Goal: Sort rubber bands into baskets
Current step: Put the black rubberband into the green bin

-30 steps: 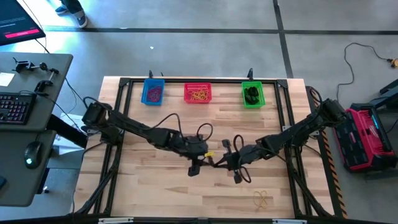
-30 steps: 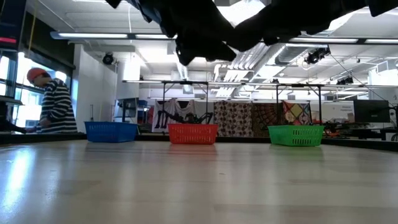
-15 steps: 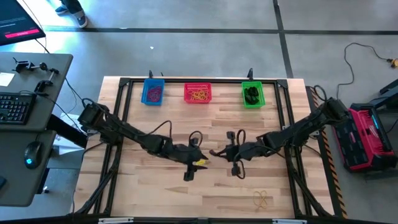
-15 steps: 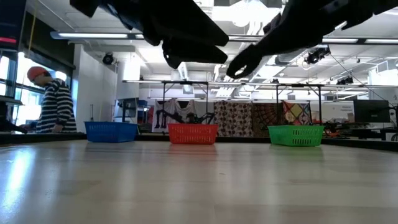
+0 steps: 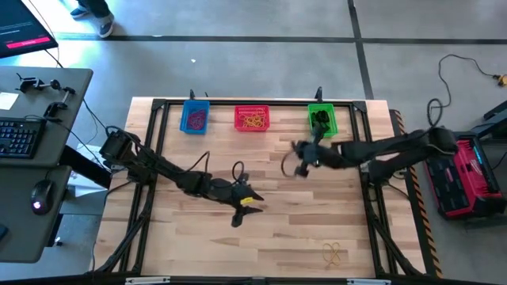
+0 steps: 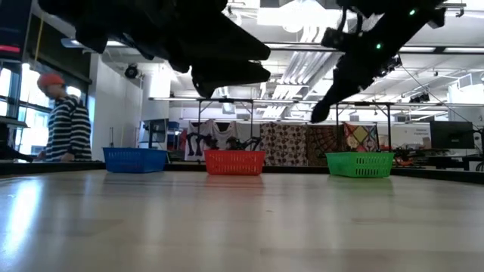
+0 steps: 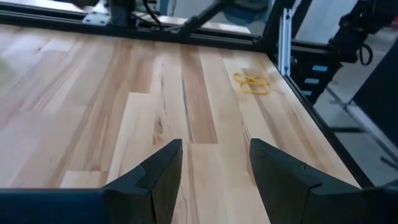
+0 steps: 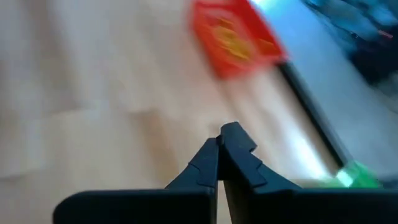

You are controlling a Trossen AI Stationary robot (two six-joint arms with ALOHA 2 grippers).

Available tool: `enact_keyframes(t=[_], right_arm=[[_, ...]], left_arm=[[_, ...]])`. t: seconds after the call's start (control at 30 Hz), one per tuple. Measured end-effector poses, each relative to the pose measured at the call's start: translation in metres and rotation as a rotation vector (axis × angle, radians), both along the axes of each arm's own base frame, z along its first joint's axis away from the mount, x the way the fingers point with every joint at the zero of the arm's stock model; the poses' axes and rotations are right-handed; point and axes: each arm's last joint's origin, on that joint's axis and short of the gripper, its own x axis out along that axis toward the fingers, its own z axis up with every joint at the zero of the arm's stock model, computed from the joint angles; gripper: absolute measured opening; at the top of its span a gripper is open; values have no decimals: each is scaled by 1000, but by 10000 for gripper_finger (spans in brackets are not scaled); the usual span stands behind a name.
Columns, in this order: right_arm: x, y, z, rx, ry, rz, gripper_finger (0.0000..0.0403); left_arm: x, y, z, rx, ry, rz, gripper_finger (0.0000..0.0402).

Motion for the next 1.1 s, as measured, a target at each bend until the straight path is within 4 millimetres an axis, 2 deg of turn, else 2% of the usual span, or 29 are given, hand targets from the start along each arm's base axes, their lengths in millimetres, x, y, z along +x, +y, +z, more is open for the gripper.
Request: enact_keyframes(t=[0.2,0.3,0.5,0.63,0.8,0.93,1.1], right_arm=[[-22,-55,7,-59,59,-245,0],[-30,-79,6,-14,69,-299,0],[-54,-113,-20,69,57,-398,0],[-67,-123,-38,147,14,-416,0],[-80,-129,-51,220,-5,-456,14],[-83,-130,-53,237,19,-472,61],[-81,-131,-45,257,29,-464,145]], left_arm=[[-10,4,-7,-37,-72,23,182],[-12,4,-8,-45,-97,23,181],[-13,5,-10,-43,-90,23,181],[-13,5,-10,-43,-88,23,181],[-13,5,-10,-42,-88,23,181],[-13,5,-10,-43,-90,23,181],[-13,5,-10,-40,-91,35,181]])
